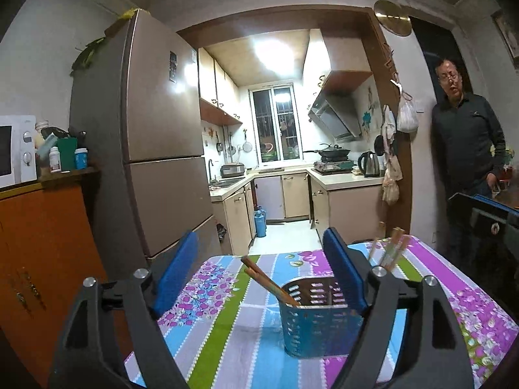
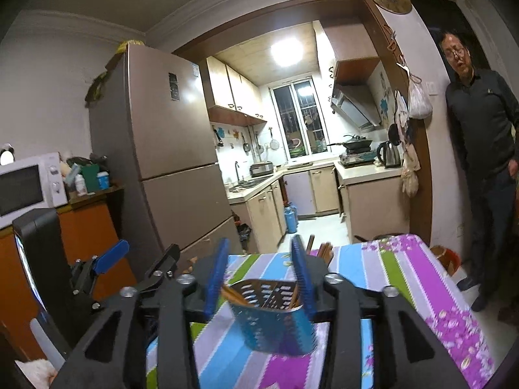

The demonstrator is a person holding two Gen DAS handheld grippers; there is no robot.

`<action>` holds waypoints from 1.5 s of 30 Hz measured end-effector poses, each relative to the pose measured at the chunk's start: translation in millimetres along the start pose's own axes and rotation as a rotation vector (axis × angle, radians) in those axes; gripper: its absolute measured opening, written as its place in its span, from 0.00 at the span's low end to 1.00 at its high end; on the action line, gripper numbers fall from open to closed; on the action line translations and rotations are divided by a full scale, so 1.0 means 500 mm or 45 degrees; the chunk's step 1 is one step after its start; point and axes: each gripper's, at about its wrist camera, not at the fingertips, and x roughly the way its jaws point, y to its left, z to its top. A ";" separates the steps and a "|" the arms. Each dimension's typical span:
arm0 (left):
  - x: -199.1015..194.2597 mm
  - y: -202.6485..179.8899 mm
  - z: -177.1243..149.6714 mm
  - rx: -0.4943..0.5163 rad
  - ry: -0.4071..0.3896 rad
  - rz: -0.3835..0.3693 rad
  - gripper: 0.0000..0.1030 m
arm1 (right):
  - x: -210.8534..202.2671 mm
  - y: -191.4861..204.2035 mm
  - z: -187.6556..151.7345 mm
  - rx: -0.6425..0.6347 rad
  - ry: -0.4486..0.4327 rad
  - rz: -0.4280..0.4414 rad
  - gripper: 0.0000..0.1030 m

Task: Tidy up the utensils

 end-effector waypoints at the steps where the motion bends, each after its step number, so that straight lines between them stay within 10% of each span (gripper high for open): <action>1: -0.017 -0.001 -0.001 0.002 -0.012 -0.003 0.80 | -0.015 0.003 -0.003 -0.009 -0.011 -0.003 0.66; 7: -0.086 -0.005 -0.015 0.017 -0.058 -0.007 0.94 | -0.123 0.007 -0.028 -0.043 -0.092 -0.038 0.95; 26: -0.224 -0.010 -0.127 0.021 0.106 -0.173 0.94 | -0.326 -0.049 -0.129 -0.059 -0.084 -0.486 0.96; 45: -0.259 -0.009 -0.167 0.017 0.185 -0.256 0.94 | -0.331 0.000 -0.168 -0.177 -0.021 -0.511 0.95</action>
